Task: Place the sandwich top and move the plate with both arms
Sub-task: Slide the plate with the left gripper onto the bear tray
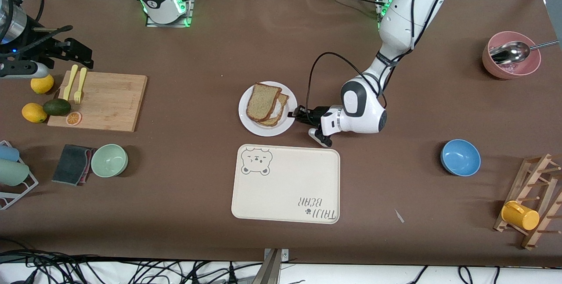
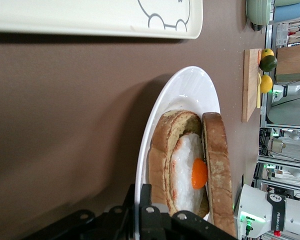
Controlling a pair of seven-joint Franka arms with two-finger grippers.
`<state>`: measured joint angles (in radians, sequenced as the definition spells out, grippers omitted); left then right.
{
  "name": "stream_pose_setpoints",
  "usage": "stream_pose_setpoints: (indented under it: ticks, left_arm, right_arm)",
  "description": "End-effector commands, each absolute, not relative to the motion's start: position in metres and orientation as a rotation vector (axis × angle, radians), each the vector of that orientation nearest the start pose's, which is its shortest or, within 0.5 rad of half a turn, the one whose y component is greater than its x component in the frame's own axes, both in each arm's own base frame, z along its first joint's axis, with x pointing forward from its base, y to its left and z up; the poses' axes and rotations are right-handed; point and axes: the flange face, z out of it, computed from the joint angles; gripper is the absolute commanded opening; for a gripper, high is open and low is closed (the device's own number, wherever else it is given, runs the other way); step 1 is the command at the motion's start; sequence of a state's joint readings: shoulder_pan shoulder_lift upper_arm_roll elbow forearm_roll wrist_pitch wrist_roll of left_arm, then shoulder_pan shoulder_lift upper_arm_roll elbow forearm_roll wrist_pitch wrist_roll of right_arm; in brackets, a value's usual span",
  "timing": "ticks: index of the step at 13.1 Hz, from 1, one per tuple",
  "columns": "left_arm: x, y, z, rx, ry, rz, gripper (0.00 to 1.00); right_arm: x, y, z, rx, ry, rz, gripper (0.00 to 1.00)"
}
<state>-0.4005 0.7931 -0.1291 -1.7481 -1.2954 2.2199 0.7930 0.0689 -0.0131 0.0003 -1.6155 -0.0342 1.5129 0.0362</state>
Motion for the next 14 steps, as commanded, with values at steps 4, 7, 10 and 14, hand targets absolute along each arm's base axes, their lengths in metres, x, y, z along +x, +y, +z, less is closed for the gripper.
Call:
stream_pose_setpoints:
  ticks: [4,7,10,14]
  left_arm:
    - [0.553,-0.329,0.134,2.086,-0.251,-0.162,0.0]
    - [0.574,-0.306,0.151,2.036,-0.233,-0.142,0.0]
    - [0.599,-0.295,0.172,2.008,-0.198,-0.119,0.0]
    - [0.638,-0.289,0.183,2.009,-0.142,-0.078,0.0]
  right_arm:
    - [0.536,0.032,0.609,-3.17,-0.06,0.129,1.0]
    - [0.538,0.032,0.609,-3.17,-0.063,0.12,1.0]
    - [0.538,0.032,0.609,-3.17,-0.06,0.12,1.0]
    - [0.538,0.032,0.61,-3.17,-0.06,0.122,1.0]
